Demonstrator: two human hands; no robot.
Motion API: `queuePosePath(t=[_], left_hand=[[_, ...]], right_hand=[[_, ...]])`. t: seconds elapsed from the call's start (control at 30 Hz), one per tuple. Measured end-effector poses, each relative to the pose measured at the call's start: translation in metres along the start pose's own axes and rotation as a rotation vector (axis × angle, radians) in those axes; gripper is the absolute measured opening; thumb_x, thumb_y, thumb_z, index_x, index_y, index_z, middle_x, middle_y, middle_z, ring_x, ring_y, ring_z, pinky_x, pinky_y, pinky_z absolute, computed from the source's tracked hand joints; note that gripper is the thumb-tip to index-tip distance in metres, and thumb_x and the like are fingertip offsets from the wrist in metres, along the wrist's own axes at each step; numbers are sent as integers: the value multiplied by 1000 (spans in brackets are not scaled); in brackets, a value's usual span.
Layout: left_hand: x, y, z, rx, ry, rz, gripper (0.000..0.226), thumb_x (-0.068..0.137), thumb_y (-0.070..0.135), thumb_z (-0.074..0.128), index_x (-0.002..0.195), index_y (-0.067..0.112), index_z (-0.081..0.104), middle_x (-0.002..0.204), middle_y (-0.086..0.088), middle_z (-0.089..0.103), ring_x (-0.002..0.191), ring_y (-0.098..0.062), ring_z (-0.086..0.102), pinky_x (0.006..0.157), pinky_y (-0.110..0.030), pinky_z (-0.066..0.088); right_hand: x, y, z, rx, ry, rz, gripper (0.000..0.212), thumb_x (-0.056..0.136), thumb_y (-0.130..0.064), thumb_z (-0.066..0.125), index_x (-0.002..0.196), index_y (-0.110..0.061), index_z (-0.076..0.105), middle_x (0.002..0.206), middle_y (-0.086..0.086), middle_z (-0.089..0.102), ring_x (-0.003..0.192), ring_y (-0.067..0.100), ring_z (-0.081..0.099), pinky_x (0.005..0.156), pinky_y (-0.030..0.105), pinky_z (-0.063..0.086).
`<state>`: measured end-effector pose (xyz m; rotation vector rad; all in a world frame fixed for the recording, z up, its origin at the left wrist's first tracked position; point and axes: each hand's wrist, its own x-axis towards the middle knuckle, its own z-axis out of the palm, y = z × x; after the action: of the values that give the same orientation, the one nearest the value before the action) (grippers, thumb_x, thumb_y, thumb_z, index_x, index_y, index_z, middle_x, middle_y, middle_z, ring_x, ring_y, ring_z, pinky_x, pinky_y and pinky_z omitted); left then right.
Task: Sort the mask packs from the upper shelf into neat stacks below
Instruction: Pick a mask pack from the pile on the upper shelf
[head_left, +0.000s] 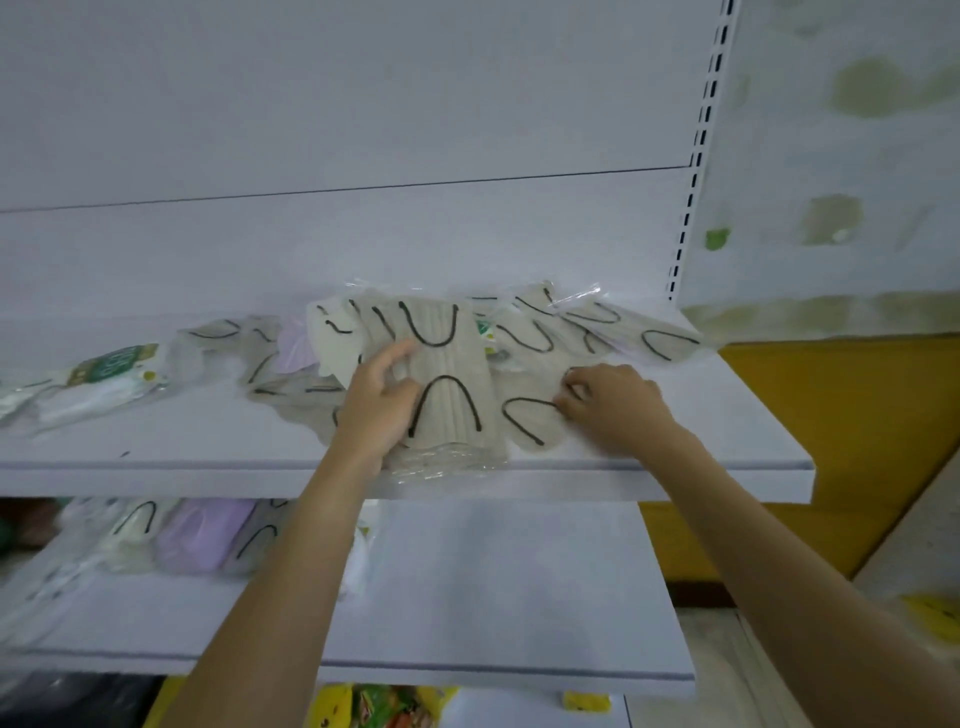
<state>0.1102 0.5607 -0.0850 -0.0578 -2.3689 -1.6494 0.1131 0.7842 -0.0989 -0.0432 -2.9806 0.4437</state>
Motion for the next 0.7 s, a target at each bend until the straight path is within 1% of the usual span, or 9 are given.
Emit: queuePosePath(t=[0.03,0.13,0.2,0.27,0.37,0.47,0.57,0.6,0.7], left_hand=[[2,-1,0,14,21,-19,46,92,3,44,133,23,51,124,6,50,105,-3,46,88,-17,36],[7,-3,0,60,38,-31,43,90,6,44,130,19,54,90,-3,51,72,-9,48,70,-18,41],[9,-4,1,72,38,-15,42,90,7,45,130,18,54,87,-5,49,71,-10,46,75,-15,43],[10,-2,3,57,42,-7,40,92,7,45,130,16,54,82,3,47,69,-4,45,66,-5,40],[10,-1,2,18,63,-16,41,92,9,45,131,19,53,79,0,44,63,-7,43,61,-17,38],[12,1,-6,-28,120,-3,41,92,8,45,131,19,52,92,-4,54,71,-8,49,73,-19,42],[13,3,-12,-50,141,-5,41,92,9,45,131,18,52,111,-3,58,100,-14,57,96,-28,43],[14,2,-12,-47,139,-17,41,92,10,45,131,19,53,116,-9,57,105,-22,57,100,-32,42],[15,-2,-9,-45,115,-39,40,91,11,46,129,22,54,102,-11,52,97,-32,57,98,-37,42]], right_hand=[[-1,0,2,-11,74,-1,27,92,-35,45,101,-16,63,106,7,61,107,28,50,79,34,32],[-4,0,0,103,189,30,27,92,-29,50,111,-17,64,113,5,63,109,25,52,86,34,41],[-6,0,-1,189,182,50,25,92,-27,51,111,-18,64,114,3,63,108,23,53,86,34,44],[-8,-1,-1,242,179,42,21,91,-23,51,104,-16,65,110,4,63,102,23,56,83,34,46],[-11,-3,-13,447,236,51,11,88,-19,53,93,-14,62,99,2,62,88,17,54,74,27,42],[-9,3,-42,635,390,104,4,87,-15,55,88,-16,58,88,-2,57,84,12,49,69,20,32],[-2,16,-62,771,506,163,6,85,-13,56,89,-13,61,86,-1,58,80,13,52,71,24,38],[0,22,-62,775,491,191,6,85,-13,56,89,-12,61,84,0,58,76,13,52,69,26,42],[2,43,-55,725,299,260,6,84,-12,62,88,-7,63,78,4,57,71,18,54,73,34,50]])
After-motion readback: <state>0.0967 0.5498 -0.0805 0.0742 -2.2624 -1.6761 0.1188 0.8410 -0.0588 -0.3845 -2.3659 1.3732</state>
